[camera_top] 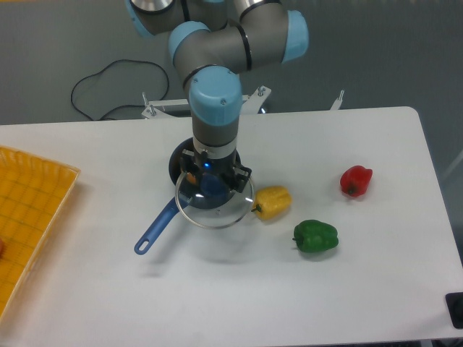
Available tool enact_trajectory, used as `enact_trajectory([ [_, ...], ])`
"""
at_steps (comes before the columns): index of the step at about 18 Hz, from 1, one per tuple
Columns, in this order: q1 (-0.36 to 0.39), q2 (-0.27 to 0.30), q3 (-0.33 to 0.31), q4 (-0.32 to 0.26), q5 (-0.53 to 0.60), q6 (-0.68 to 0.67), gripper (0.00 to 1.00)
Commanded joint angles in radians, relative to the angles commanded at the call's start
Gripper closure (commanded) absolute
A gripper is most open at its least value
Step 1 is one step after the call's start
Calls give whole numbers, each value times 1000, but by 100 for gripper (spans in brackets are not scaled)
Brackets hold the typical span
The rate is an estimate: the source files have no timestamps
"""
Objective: Close the pot lid
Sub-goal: 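Lower the glass lid onto the saucepan rim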
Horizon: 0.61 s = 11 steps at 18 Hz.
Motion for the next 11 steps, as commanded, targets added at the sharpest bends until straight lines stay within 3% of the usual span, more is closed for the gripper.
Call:
enact_trajectory([
  [6,5,72,-92,35,-2,41,52],
  [11,8,84,-115,37,0,57,52],
])
